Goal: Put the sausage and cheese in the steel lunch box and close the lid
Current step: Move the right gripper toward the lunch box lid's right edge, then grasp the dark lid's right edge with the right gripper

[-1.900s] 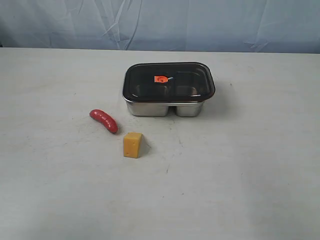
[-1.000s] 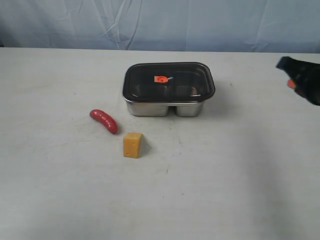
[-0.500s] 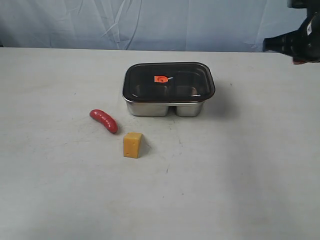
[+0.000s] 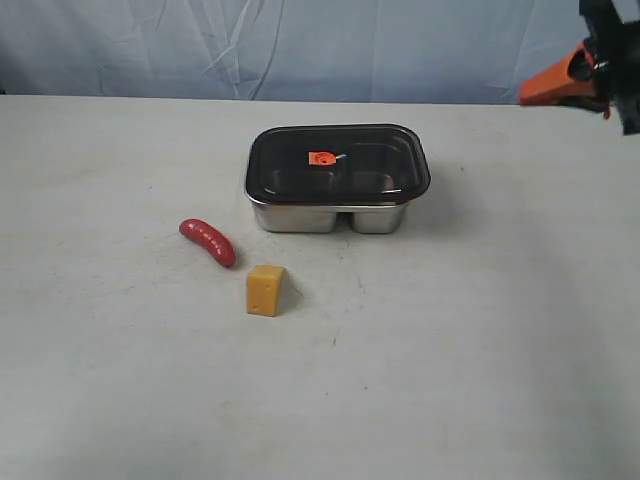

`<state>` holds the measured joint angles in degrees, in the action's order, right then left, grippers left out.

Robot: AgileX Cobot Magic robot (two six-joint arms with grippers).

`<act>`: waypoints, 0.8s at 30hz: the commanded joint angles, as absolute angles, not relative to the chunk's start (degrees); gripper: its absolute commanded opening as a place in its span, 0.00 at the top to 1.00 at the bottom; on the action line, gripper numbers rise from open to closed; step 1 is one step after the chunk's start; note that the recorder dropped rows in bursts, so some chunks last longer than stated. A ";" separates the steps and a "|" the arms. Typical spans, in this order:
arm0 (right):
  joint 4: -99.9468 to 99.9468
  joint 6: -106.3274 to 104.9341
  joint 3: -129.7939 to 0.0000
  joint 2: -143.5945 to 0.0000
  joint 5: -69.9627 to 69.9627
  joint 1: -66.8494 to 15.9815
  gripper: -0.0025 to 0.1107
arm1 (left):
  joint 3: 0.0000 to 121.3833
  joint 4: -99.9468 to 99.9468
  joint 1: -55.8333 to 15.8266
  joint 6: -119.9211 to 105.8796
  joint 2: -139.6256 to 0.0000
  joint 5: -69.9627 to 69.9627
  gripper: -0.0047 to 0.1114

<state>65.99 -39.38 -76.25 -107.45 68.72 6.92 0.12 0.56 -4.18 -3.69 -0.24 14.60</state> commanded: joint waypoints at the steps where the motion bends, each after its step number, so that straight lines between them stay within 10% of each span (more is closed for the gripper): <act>1: 73.14 -49.53 -71.61 -114.37 68.22 5.39 0.98 | 0.00 0.35 -4.11 -3.62 0.00 13.71 0.96; 11: 73.94 -51.09 -71.11 -122.45 58.92 3.15 0.49 | 0.00 0.35 -4.11 -3.62 0.00 13.71 0.96; 24: 82.58 -55.96 -71.11 -124.92 59.85 0.00 0.49 | 0.00 0.35 -4.11 -3.62 0.00 13.71 0.96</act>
<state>80.56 -54.11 -71.32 -125.06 59.43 1.12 0.12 0.00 -4.18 -3.69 -0.24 14.60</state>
